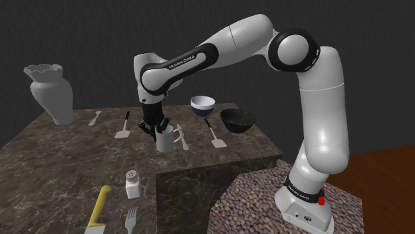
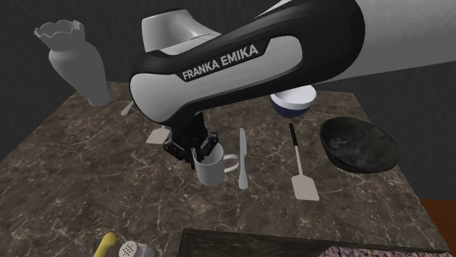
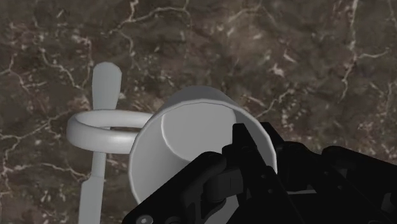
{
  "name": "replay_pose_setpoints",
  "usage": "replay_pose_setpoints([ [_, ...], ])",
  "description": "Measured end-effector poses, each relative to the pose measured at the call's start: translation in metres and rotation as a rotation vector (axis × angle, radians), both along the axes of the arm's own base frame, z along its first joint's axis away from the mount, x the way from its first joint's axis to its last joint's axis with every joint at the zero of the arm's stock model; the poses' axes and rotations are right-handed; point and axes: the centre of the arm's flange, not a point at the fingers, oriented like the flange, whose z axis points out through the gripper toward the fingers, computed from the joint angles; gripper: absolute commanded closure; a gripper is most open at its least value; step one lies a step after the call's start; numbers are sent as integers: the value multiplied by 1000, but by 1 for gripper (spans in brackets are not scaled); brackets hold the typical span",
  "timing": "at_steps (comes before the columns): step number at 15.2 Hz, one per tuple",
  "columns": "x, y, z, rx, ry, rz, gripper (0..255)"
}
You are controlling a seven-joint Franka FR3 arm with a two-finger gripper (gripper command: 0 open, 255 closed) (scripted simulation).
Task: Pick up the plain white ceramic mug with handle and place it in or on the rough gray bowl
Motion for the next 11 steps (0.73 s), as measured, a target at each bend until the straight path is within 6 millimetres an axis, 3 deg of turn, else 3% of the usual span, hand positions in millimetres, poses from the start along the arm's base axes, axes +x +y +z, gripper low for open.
replay_pose_setpoints([
  [11, -1, 0, 51, 0, 0, 0, 255],
])
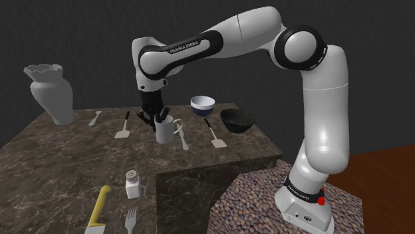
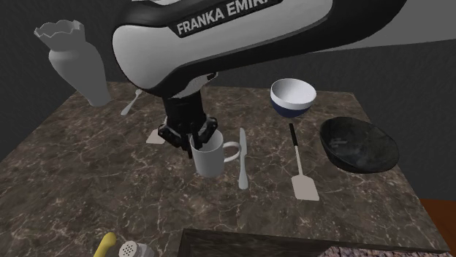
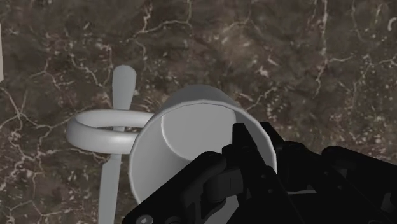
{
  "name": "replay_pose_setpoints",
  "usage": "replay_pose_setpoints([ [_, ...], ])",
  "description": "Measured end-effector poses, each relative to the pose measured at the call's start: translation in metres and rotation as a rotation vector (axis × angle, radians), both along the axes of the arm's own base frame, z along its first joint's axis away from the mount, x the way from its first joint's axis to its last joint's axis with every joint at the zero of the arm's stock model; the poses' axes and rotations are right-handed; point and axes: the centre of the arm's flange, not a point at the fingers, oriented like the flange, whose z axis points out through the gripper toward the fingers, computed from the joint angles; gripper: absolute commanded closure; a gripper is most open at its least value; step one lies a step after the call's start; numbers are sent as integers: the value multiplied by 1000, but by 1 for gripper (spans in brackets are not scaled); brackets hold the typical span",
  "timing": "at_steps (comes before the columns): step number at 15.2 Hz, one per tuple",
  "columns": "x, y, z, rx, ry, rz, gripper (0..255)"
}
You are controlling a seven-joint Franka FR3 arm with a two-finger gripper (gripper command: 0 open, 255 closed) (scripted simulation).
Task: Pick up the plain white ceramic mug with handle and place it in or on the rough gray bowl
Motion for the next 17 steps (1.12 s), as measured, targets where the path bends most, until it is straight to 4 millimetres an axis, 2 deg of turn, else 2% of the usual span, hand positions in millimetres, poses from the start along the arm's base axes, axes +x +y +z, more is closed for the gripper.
replay_pose_setpoints([
  [17, 1, -1, 91, 0, 0, 0, 255],
])
